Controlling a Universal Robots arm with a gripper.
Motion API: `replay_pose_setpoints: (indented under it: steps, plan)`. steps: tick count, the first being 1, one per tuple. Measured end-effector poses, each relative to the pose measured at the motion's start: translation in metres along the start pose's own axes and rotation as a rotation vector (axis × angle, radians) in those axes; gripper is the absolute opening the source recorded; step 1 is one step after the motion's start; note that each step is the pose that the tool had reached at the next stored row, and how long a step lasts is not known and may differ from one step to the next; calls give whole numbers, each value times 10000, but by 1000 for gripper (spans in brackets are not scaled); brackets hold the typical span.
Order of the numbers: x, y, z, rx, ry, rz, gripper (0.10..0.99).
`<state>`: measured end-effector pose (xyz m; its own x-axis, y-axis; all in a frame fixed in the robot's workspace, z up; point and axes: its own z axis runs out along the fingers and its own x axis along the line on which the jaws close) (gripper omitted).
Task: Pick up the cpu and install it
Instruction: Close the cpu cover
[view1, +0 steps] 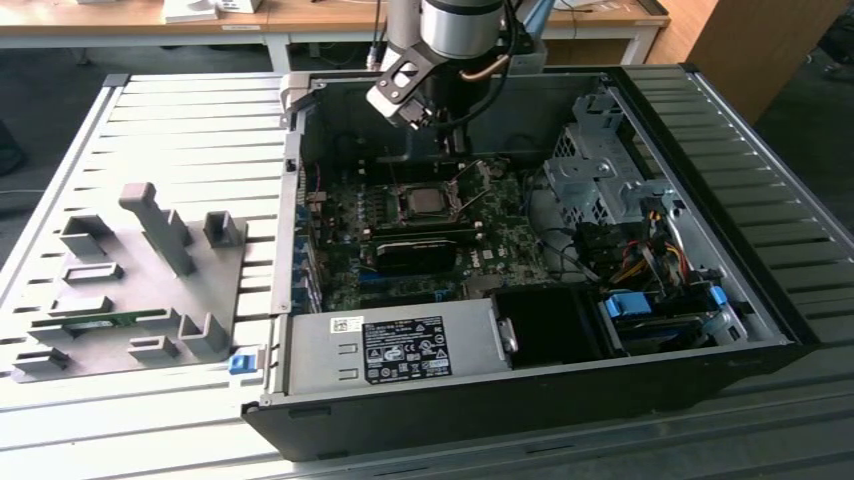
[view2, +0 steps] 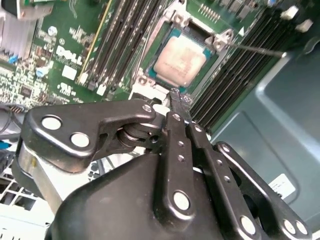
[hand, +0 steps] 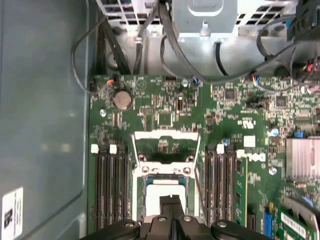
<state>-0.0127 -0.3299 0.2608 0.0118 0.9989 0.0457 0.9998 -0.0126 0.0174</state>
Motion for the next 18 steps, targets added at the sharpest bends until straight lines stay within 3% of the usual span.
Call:
replay_pose_setpoints:
  steps: [6,18]
  plan:
    - [3,19,-58,4,-2,2,106]
    - [3,52,-57,3,6,1,106]
